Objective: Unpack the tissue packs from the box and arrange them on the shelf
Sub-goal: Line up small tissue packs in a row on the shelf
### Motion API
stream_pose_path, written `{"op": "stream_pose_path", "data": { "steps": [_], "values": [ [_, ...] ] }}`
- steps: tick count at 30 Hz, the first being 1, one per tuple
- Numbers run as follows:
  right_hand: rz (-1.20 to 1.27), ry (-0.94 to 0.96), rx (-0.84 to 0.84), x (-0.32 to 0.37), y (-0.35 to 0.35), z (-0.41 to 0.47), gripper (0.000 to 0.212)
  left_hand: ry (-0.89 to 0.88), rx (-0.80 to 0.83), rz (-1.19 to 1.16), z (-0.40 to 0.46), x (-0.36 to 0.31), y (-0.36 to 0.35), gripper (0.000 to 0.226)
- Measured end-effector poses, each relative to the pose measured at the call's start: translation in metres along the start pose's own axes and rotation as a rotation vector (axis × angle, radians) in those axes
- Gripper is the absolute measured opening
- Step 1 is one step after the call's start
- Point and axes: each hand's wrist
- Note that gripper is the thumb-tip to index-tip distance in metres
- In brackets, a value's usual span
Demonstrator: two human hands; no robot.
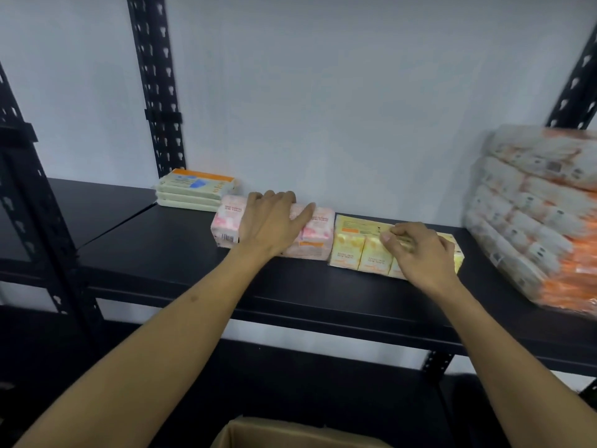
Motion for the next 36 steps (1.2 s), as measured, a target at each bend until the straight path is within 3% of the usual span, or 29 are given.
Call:
{"op": "stream_pose_path", "data": {
  "steps": [3,10,15,19,21,24,27,30,36],
  "values": [
    [-0.015,0.0,-0.018,0.005,0.001,-0.002,0.034,-0.057,-0.13,-0.013,-0.022,0.001,-0.015,0.044],
    [-0.209,-0.01,0.058,0.023,0.008,0.006,0.03,-0.043,-0.129,-0.178,-0.036,0.009,-0.02,0.042],
    [-0.336,-0.005,0.093,0.04,0.014,0.042,0.045,0.009,-0.125,-0.198,-0.037,0.004,-0.016,0.042],
    [-0.377,-0.105,0.33,0.034,-0.002,0.045,0.085,0.007,-0.156,-0.143,-0.038,0.001,-0.016,0.044],
    [-0.418,-0.076,0.257,0.032,-0.005,0.043,0.089,0.007,-0.148,-0.135,-0.038,0.001,-0.016,0.046],
    [-0.491,0.052,-0.031,0.025,-0.012,0.03,0.072,0.007,-0.128,-0.109,-0.039,0.0,-0.015,0.048],
    [-0.52,0.169,-0.199,0.009,-0.03,0.008,0.058,0.008,-0.116,-0.106,-0.04,0.001,-0.013,0.048],
    [-0.436,0.179,-0.236,0.003,-0.036,-0.007,0.054,0.004,-0.107,-0.096,-0.041,-0.001,-0.01,0.048],
    [-0.54,0.259,-0.198,0.016,-0.005,-0.025,0.05,0.005,-0.081,-0.074,-0.042,-0.001,-0.006,0.047]
  ]
}}
Point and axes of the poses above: each hand's wrist, its own z-axis towards the middle knuckle, its own y-axis out of the back of the hand, x = y × z
